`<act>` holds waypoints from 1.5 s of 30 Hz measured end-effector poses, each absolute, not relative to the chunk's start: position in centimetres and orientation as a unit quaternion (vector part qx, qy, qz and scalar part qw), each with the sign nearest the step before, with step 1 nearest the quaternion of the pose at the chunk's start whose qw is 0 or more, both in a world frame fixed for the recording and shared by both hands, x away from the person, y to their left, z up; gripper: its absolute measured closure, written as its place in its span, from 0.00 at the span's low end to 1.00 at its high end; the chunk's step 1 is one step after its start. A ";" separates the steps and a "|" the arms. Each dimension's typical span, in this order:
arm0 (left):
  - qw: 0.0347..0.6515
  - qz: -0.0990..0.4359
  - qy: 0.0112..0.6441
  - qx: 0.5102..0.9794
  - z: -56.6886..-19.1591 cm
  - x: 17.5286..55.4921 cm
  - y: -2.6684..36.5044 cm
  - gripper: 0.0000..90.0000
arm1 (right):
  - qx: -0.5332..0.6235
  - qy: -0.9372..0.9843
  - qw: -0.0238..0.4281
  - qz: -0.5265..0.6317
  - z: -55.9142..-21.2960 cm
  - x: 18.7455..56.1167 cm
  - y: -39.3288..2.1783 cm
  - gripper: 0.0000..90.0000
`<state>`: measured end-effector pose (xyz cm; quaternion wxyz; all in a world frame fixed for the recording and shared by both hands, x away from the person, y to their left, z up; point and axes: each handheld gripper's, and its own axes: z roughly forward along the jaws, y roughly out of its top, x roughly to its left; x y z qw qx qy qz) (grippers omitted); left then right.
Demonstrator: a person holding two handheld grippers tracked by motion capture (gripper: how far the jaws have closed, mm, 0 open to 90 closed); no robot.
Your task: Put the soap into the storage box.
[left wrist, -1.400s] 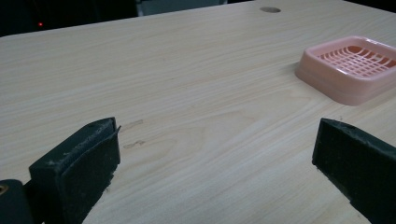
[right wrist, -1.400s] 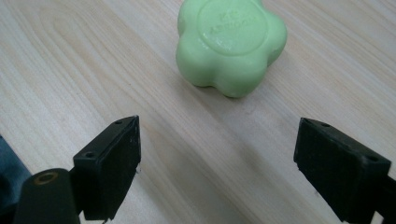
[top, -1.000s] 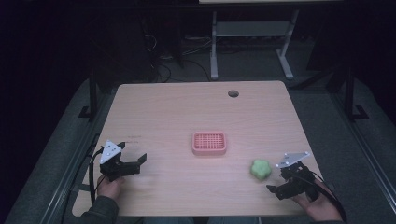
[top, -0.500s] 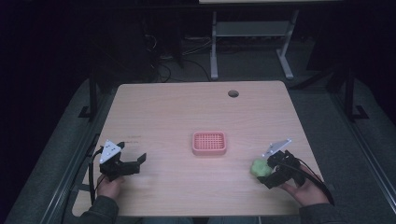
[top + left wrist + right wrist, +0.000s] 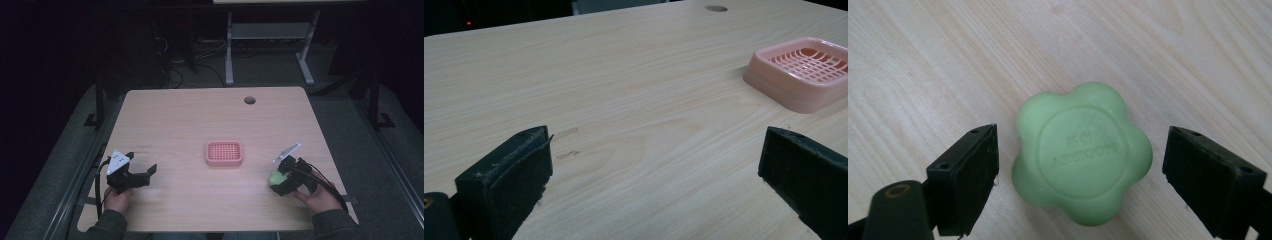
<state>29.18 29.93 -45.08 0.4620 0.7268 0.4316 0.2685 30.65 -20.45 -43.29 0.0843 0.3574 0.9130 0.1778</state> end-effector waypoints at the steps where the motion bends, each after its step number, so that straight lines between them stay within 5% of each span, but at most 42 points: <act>1: 0.463 0.269 0.431 0.726 -45.1 29.2 29.9 0.00 | 0.359 0.913 0.082 0.176 -43.3 30.7 -20.4 0.16; 45: 0.467 0.264 0.431 0.726 -45.1 29.1 29.9 0.00 | 0.348 0.927 0.056 0.123 -44.3 31.6 -19.6 0.29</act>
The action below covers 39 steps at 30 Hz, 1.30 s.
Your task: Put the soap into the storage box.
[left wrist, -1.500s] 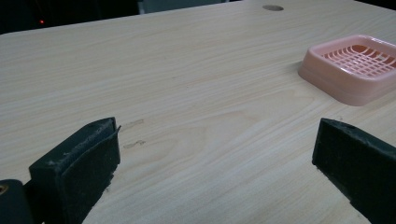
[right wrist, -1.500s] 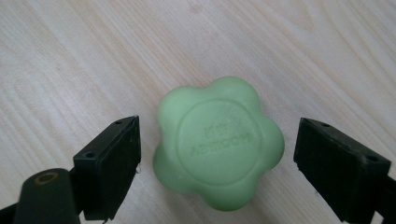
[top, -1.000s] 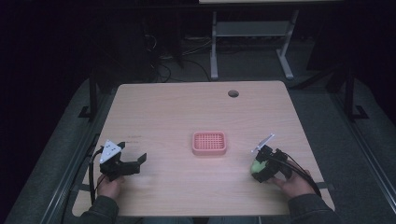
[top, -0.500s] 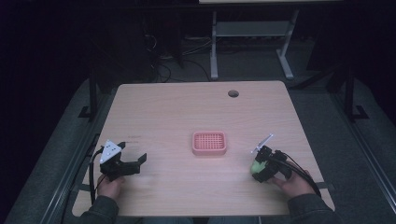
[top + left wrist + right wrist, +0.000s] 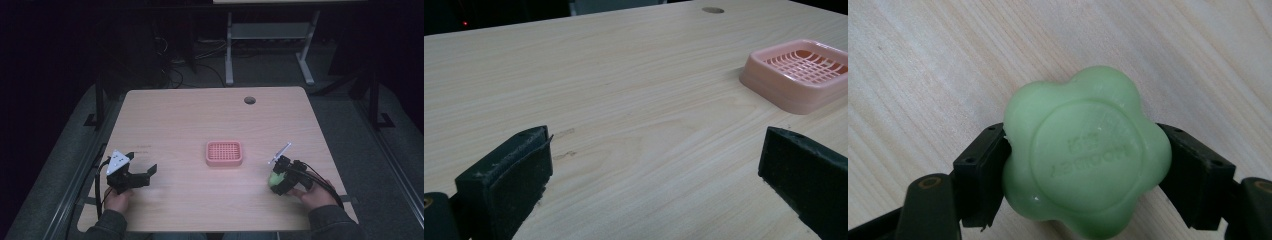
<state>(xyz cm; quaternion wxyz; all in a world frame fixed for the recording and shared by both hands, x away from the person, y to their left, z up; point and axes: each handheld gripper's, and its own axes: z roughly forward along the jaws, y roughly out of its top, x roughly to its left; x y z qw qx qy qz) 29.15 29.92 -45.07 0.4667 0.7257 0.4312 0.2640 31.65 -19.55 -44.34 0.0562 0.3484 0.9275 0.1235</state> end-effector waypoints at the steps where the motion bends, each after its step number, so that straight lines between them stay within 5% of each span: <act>1: 0.467 0.264 0.431 0.726 -45.1 29.1 29.9 0.00 | 0.348 0.927 0.056 0.123 -44.3 31.6 -19.6 0.29; 39: 0.470 0.263 0.438 0.720 -45.0 29.1 30.0 0.00 | 0.305 0.934 0.067 0.174 -41.0 32.9 -17.1 0.29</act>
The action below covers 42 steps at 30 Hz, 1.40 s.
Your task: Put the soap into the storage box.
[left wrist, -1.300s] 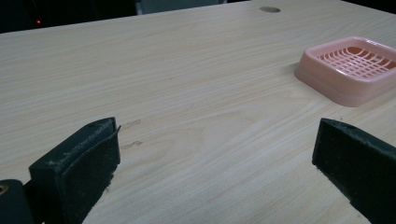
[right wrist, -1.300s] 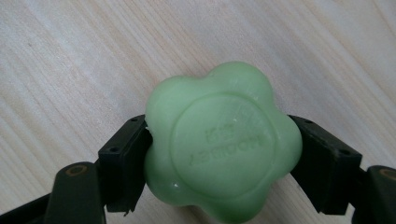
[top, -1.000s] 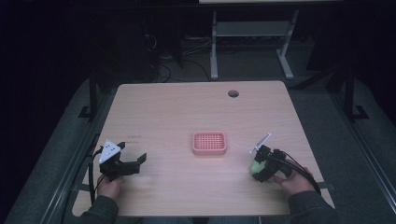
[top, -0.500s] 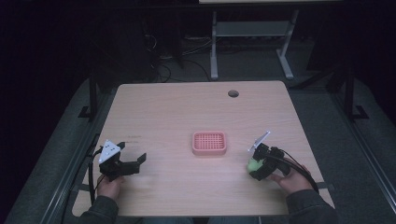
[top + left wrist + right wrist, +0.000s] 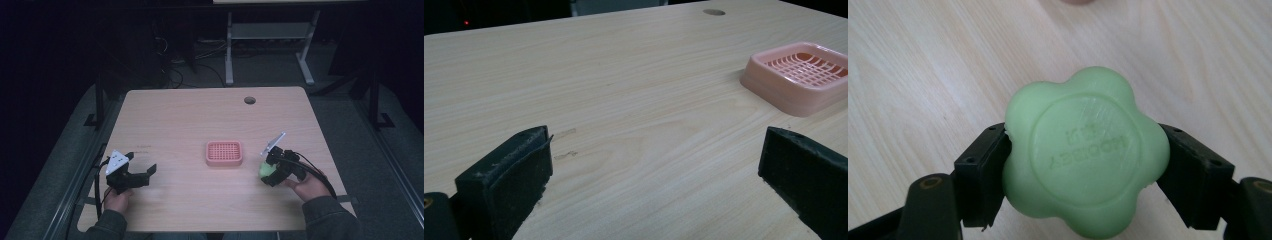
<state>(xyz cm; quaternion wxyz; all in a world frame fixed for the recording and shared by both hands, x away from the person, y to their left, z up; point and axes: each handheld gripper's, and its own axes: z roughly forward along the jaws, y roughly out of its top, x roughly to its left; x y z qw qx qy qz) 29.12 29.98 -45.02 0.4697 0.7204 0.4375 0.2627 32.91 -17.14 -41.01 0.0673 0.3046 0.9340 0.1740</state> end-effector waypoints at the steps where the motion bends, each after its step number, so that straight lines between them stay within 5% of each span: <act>1: 0.470 0.263 0.438 0.720 -45.0 29.1 30.0 0.00 | 0.302 0.935 0.066 0.175 -40.9 33.0 -17.0 0.29; 42: 0.478 0.259 0.441 0.714 -45.1 29.2 30.0 0.00 | 0.248 0.946 0.059 0.198 -38.1 37.7 -10.5 0.29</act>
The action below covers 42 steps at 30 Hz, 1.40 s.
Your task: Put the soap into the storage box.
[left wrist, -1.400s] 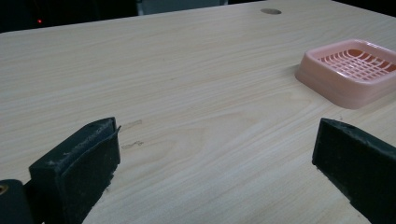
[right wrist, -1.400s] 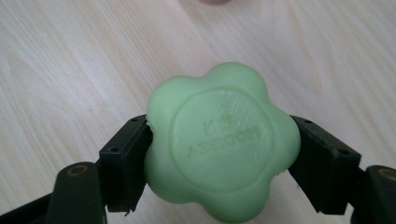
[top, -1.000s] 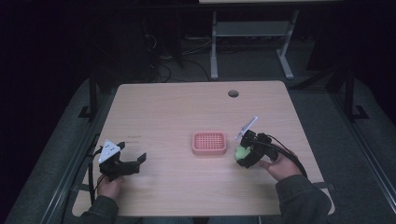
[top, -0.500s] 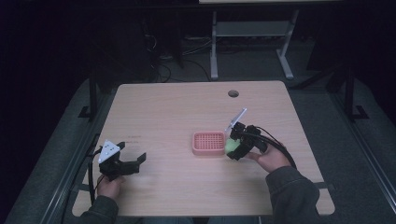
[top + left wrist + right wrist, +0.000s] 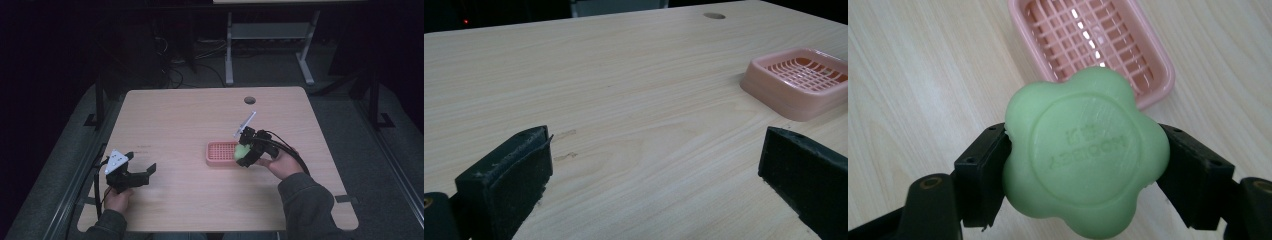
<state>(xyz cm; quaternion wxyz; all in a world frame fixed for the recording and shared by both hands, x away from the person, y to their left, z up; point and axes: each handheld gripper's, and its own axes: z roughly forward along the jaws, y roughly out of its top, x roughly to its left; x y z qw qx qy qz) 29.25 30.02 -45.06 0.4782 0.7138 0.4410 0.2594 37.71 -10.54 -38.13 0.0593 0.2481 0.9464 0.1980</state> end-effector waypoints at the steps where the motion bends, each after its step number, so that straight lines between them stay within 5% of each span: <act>1: 0.479 0.259 0.441 0.713 -45.1 29.2 30.0 0.00 | 0.249 0.946 0.058 0.200 -38.1 37.8 -10.4 0.29; 42: 0.481 0.256 0.441 0.713 -45.0 29.3 30.0 0.00 | 0.244 0.951 0.041 0.187 -40.8 41.8 -5.7 0.29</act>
